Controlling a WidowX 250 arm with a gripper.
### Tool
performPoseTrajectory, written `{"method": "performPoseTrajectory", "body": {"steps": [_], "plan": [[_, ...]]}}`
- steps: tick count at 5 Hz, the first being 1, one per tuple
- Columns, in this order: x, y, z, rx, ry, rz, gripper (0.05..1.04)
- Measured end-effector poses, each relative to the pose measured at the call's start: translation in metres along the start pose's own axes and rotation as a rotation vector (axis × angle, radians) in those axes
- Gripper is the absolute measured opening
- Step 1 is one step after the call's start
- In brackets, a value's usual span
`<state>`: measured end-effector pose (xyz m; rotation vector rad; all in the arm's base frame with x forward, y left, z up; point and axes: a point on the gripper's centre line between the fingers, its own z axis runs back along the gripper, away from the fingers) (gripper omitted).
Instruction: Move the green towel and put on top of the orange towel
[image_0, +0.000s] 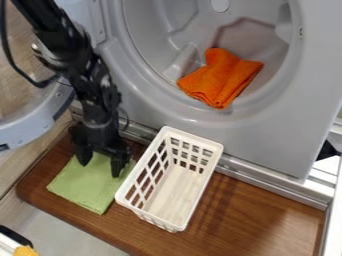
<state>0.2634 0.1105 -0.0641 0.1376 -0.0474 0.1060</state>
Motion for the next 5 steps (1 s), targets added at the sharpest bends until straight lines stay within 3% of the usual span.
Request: {"method": "performPoseTrajectory", "body": {"steps": [2, 3, 5], "plan": [[0.002, 0.006, -0.007, 0.02, -0.005, 0.005, 1.0], [0.0, 0.004, -0.01, 0.013, -0.001, 0.008, 0.948], [-0.01, 0.005, -0.007, -0.003, 0.013, 0.058, 0.368]]}}
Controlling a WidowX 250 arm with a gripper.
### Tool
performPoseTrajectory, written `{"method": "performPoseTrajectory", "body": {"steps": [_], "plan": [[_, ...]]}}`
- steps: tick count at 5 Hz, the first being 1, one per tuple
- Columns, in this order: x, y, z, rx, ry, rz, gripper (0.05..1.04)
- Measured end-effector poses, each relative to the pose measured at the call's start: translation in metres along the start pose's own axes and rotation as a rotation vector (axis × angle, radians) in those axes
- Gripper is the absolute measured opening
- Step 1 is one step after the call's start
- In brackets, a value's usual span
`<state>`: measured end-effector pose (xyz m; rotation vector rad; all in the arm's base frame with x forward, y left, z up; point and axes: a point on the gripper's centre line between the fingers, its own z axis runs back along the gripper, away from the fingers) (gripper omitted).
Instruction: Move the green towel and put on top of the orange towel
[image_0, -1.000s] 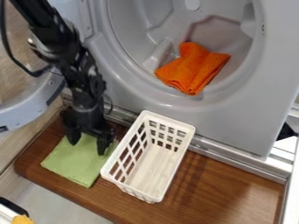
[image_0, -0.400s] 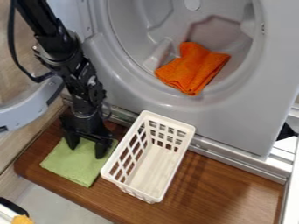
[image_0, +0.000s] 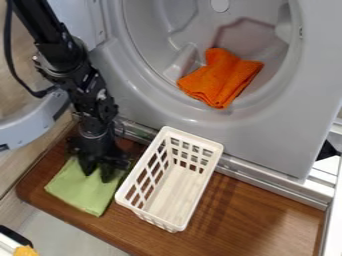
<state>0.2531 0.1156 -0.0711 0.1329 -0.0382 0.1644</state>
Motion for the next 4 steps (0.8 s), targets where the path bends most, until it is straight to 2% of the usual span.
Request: {"method": "performPoseTrajectory", "body": {"steps": [1, 2, 3, 4], "plan": [[0.001, 0.002, 0.014, -0.001, -0.015, 0.018, 0.162], [0.003, 0.006, 0.04, 0.033, -0.049, 0.065, 0.079], [0.003, -0.015, 0.085, -0.028, -0.129, 0.048, 0.071], [0.005, -0.055, 0.119, -0.13, -0.192, -0.059, 0.071]]}}
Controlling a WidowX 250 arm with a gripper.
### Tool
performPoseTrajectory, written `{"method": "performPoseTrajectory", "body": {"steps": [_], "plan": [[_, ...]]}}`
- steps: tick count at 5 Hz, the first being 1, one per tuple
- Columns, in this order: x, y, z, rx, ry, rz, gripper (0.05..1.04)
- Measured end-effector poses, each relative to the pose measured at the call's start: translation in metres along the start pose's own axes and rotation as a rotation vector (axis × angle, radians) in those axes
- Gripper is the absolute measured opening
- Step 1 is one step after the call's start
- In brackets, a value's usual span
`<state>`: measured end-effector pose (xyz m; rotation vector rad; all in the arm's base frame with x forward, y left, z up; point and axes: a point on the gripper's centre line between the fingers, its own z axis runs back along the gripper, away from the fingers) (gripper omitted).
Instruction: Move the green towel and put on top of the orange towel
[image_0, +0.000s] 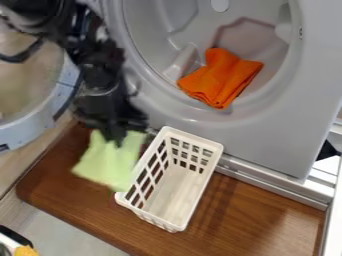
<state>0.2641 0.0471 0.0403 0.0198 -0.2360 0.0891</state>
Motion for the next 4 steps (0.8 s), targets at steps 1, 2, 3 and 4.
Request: {"method": "performPoseTrajectory", "body": {"steps": [1, 2, 3, 4], "plan": [[0.02, -0.026, 0.022, -0.06, -0.051, -0.057, 0.071], [0.057, -0.039, 0.043, -0.095, -0.166, -0.073, 0.071], [0.096, -0.049, 0.053, -0.12, -0.237, -0.079, 0.071], [0.122, -0.055, 0.07, -0.14, -0.337, -0.08, 0.071]]}}
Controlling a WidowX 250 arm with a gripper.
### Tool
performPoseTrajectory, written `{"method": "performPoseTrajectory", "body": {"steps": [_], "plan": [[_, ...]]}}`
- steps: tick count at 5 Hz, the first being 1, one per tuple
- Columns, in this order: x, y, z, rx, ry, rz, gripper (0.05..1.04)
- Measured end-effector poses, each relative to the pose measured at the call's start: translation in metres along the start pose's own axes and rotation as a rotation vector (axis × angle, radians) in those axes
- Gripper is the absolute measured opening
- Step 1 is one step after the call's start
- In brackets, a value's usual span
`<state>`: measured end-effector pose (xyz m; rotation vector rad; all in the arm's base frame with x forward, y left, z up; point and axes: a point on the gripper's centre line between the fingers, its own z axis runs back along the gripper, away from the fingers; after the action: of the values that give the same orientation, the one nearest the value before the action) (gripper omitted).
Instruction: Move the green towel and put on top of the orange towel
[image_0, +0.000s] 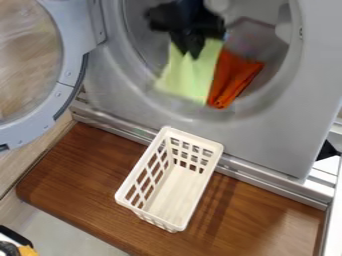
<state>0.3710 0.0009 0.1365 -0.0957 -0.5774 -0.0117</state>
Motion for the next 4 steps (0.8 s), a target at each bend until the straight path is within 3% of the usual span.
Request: {"method": "performPoseTrajectory", "body": {"steps": [2, 3, 4], "plan": [[0.019, -0.006, -0.038, 0.022, -0.088, 0.012, 0.071], [0.018, -0.001, -0.06, 0.036, -0.109, 0.038, 0.102], [0.022, 0.004, -0.068, 0.014, -0.096, 0.035, 0.277]]}}
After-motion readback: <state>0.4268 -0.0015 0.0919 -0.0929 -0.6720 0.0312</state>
